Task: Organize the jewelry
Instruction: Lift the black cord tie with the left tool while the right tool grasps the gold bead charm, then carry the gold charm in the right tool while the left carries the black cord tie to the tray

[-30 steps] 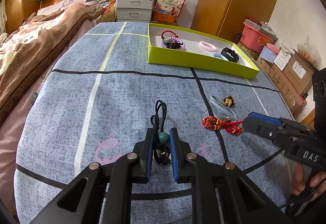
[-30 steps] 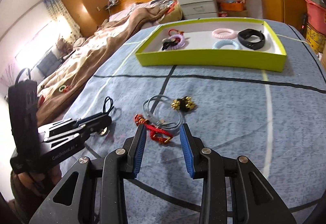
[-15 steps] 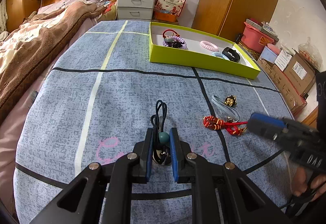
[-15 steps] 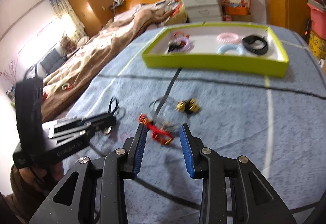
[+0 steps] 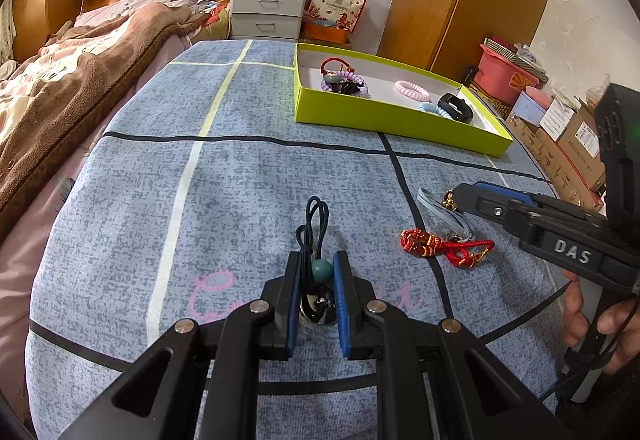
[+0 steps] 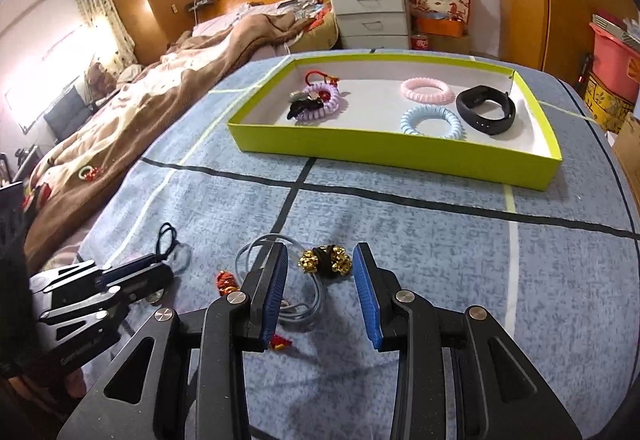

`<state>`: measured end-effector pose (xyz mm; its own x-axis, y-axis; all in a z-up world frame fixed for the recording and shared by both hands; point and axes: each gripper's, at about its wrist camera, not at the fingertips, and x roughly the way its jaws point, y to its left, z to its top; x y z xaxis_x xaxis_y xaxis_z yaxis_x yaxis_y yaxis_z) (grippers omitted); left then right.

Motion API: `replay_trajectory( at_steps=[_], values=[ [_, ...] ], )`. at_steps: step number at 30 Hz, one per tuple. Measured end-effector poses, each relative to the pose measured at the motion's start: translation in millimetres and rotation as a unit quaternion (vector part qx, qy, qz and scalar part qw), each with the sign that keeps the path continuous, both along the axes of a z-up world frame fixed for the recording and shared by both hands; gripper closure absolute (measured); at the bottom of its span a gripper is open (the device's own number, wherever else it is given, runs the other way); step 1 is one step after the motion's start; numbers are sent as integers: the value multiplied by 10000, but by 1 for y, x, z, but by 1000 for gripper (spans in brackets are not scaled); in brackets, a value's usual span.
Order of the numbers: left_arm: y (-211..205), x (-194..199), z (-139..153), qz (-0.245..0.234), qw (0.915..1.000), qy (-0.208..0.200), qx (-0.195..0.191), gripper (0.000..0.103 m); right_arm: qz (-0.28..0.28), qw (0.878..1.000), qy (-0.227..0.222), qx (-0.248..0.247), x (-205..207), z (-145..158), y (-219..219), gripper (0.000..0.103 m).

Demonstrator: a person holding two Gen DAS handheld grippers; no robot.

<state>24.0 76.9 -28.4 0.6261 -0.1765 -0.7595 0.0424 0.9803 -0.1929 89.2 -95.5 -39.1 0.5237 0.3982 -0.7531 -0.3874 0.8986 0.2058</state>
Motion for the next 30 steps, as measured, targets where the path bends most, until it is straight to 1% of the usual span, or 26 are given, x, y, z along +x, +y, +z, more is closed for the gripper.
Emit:
replay_trajectory(
  at_steps=[4, 10, 12, 13, 14, 23, 30],
  values=[
    [0, 0, 0, -6, 10000, 0, -15, 87, 1, 9999, 91, -82, 3, -6, 2, 68],
    [2, 0, 0, -16, 10000, -1, -49, 87, 57, 9998, 49, -170, 3, -9, 7, 68],
    [2, 0, 1, -15, 10000, 4, -42, 87, 64, 9998, 38, -196, 3, -9, 7, 71],
    [2, 0, 1, -17, 10000, 8, -35, 87, 49, 9997, 32, -222, 3, -9, 7, 75],
    [2, 0, 1, -19, 10000, 11, -33, 87, 46, 9997, 35, -227, 3, -9, 8, 75],
    [2, 2, 4, 3, 10000, -23, -31, 87, -49, 10000, -2, -61, 1, -6, -1, 77],
    [2, 6, 15, 4, 9999, -161, 10, 87, -283, 9994, -196, 85, -6, 5, -14, 77]
  ],
)
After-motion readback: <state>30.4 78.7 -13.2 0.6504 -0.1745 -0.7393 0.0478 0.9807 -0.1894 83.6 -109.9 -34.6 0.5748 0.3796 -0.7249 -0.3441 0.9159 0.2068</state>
